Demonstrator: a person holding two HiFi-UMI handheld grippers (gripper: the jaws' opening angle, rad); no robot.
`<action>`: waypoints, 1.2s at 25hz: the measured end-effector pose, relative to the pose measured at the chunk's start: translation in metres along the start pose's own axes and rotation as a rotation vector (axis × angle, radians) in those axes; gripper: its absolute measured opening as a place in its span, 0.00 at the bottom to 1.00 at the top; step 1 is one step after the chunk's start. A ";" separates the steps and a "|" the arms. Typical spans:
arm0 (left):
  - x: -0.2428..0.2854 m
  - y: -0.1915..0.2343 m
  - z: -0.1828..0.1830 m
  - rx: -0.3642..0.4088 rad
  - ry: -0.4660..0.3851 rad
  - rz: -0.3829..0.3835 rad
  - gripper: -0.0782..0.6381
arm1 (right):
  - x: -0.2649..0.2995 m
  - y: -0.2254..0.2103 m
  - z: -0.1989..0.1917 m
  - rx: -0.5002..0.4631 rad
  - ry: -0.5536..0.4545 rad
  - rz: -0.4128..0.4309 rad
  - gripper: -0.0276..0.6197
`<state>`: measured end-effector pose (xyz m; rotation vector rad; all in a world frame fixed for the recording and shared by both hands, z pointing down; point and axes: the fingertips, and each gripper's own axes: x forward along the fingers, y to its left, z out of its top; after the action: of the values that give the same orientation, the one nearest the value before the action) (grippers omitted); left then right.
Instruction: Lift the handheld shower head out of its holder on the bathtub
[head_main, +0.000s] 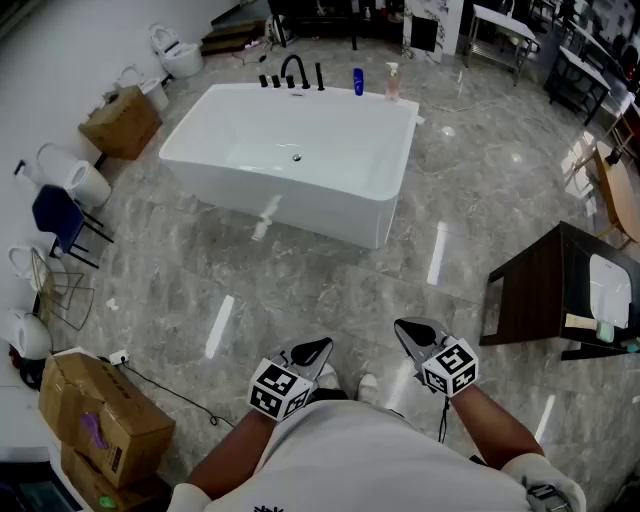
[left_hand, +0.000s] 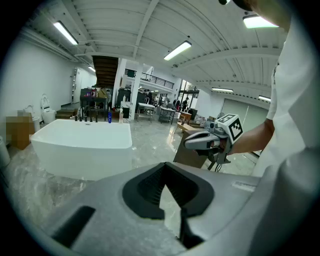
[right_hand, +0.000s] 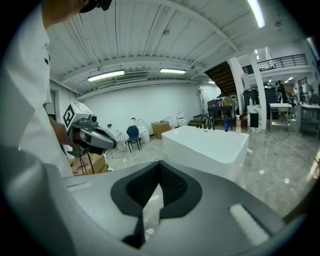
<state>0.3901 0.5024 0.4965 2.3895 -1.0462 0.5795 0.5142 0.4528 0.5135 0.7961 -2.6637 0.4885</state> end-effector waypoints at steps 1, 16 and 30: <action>-0.003 0.005 0.002 -0.004 -0.011 -0.001 0.12 | 0.003 0.000 0.006 -0.001 -0.008 -0.009 0.06; -0.042 0.089 0.011 -0.023 -0.087 -0.029 0.12 | 0.090 0.018 0.070 -0.064 -0.043 -0.045 0.30; 0.005 0.186 0.051 -0.094 -0.107 0.068 0.12 | 0.189 -0.088 0.116 -0.067 -0.006 -0.033 0.44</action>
<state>0.2614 0.3590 0.5035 2.3327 -1.1781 0.4197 0.3912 0.2487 0.5045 0.8216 -2.6527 0.3871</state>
